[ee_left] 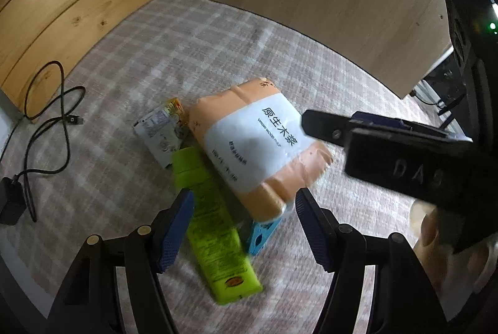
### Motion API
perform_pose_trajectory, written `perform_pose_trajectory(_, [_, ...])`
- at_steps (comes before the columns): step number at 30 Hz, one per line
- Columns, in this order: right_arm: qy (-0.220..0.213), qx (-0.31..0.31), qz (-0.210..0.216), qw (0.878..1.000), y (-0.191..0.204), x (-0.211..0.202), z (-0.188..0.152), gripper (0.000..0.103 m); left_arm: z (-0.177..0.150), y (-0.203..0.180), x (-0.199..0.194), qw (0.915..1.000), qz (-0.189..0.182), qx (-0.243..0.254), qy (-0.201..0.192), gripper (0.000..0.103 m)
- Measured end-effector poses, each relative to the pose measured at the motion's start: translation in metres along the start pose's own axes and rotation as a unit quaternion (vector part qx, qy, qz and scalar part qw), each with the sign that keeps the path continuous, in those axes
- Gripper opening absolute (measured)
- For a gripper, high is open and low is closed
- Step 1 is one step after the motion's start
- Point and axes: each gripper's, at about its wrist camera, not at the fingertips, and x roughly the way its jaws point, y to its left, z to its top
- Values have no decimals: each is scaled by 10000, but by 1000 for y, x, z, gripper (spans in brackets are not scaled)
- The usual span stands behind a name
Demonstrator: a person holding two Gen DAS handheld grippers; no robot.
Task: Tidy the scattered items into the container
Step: 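Move both open grippers back toward the tissue pack, then grasp the tissue pack with the right gripper and lift it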
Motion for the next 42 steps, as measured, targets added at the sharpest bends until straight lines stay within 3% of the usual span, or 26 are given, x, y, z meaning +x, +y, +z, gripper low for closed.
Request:
perform_pose_trajectory(14, [298, -135, 325, 9989, 3, 36, 9, 68, 17, -13, 28, 9999, -89, 92, 37, 65])
perform_pose_trajectory(20, [374, 26, 730, 9966, 4, 39, 7, 49, 21, -19, 34, 9998, -25, 190, -2, 66])
perform_pose_trajectory(26, [341, 134, 764, 9964, 4, 34, 1, 49, 18, -29, 29, 9992, 38, 384, -63, 65])
perform_pose_trajectory(42, [-466, 272, 618, 9966, -5, -65, -32, 49, -11, -88, -57, 9913, -139, 1067, -754, 65])
